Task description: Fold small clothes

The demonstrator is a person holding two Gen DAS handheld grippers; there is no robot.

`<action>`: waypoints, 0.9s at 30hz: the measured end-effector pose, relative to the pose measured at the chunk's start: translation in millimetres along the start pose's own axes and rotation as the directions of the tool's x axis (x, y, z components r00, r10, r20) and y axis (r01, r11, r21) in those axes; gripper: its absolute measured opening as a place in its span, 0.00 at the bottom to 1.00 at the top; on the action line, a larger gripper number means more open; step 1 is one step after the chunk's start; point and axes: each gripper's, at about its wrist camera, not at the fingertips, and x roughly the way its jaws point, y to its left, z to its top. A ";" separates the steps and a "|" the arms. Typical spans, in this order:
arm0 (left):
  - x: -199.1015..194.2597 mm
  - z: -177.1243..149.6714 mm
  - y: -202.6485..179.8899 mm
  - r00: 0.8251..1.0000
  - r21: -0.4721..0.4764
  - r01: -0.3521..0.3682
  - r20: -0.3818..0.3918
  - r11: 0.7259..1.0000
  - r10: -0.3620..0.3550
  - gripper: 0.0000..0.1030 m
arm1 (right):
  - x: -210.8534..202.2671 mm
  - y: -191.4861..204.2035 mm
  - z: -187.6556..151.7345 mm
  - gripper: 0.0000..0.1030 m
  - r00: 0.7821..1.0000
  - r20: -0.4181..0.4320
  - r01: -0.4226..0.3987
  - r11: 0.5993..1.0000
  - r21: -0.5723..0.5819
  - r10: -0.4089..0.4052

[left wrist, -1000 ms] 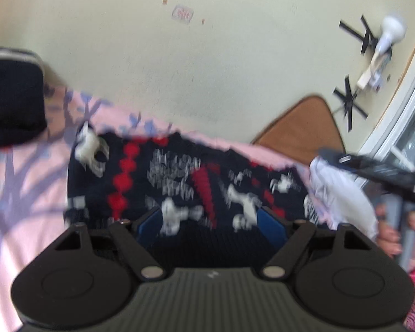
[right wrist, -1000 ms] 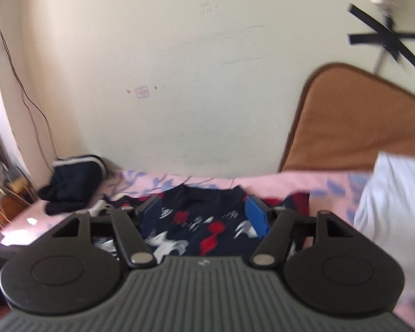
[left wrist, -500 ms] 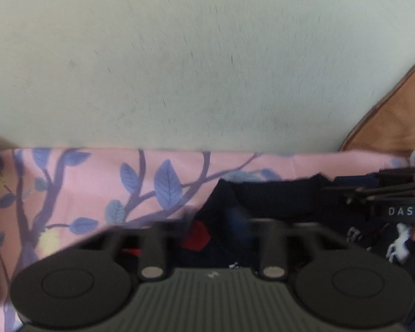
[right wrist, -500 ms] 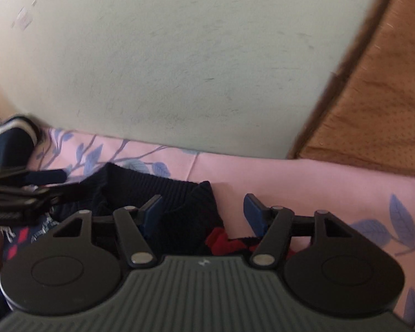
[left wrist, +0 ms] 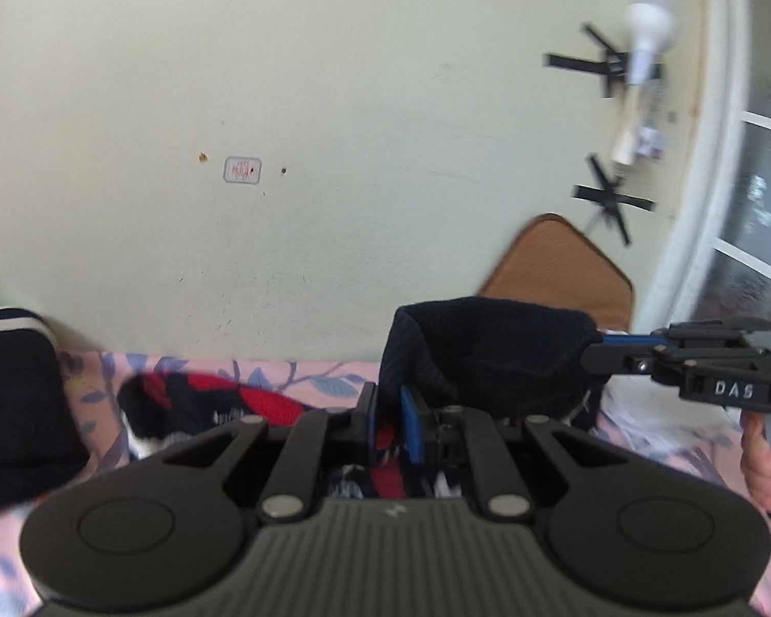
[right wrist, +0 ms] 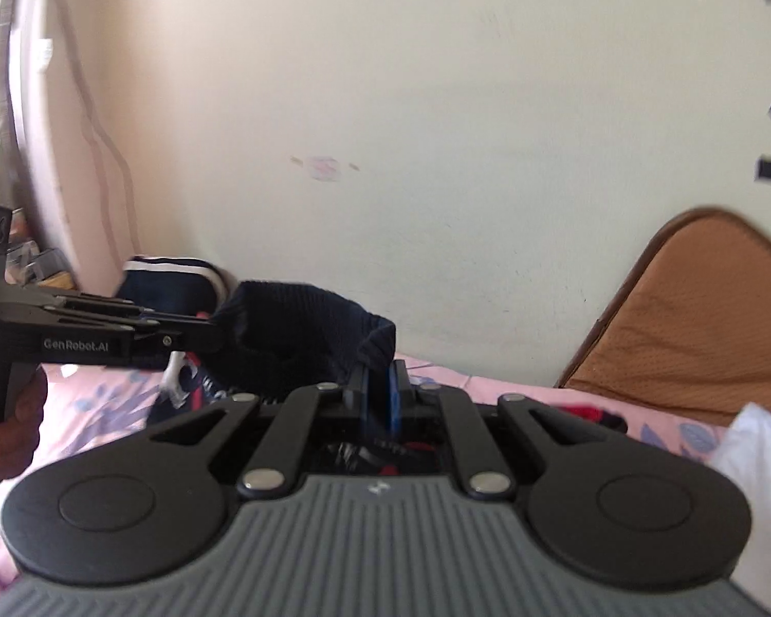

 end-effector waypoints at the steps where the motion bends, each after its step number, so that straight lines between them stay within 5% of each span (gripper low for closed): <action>1: -17.1 -16.1 -5.8 1.000 0.008 0.004 0.007 1.000 -0.004 0.10 | -20.3 10.6 -12.0 0.10 1.000 0.011 0.006 1.000 -0.016 -0.005; 6: -64.6 -85.6 -5.3 0.997 -0.048 0.032 -0.064 0.998 -0.035 0.10 | -82.8 64.9 -89.6 0.10 0.998 -0.005 0.055 0.993 -0.106 -0.056; 11: -52.8 -126.0 1.6 0.981 -0.100 0.010 -0.193 0.995 -0.029 0.14 | -65.8 84.6 -150.2 0.10 0.986 -0.101 0.125 0.987 -0.103 -0.135; 14: -59.4 -130.6 4.4 0.982 -0.118 0.020 -0.185 0.993 -0.042 0.17 | -56.6 87.0 -146.3 0.13 0.983 -0.082 0.151 0.980 -0.131 -0.163; 15: -66.8 -128.7 5.0 0.984 -0.118 0.034 -0.169 0.992 -0.054 0.25 | -59.0 87.1 -141.8 0.16 0.985 -0.091 0.135 0.982 -0.132 -0.148; 18: -103.5 -125.8 11.3 0.992 -0.105 0.107 -0.057 0.989 -0.113 0.45 | -82.3 78.8 -135.3 0.44 0.996 -0.069 0.052 0.995 -0.085 -0.058; 21: -121.0 -114.7 26.9 0.995 -0.152 0.104 0.004 0.983 -0.105 0.43 | -109.0 70.3 -126.0 0.44 1.000 -0.018 0.002 1.000 -0.023 -0.003; 27: -78.1 -92.1 32.9 0.997 -0.172 0.070 -0.017 0.983 -0.074 0.24 | -84.5 65.3 -104.1 0.44 0.993 0.046 0.104 0.993 0.048 -0.107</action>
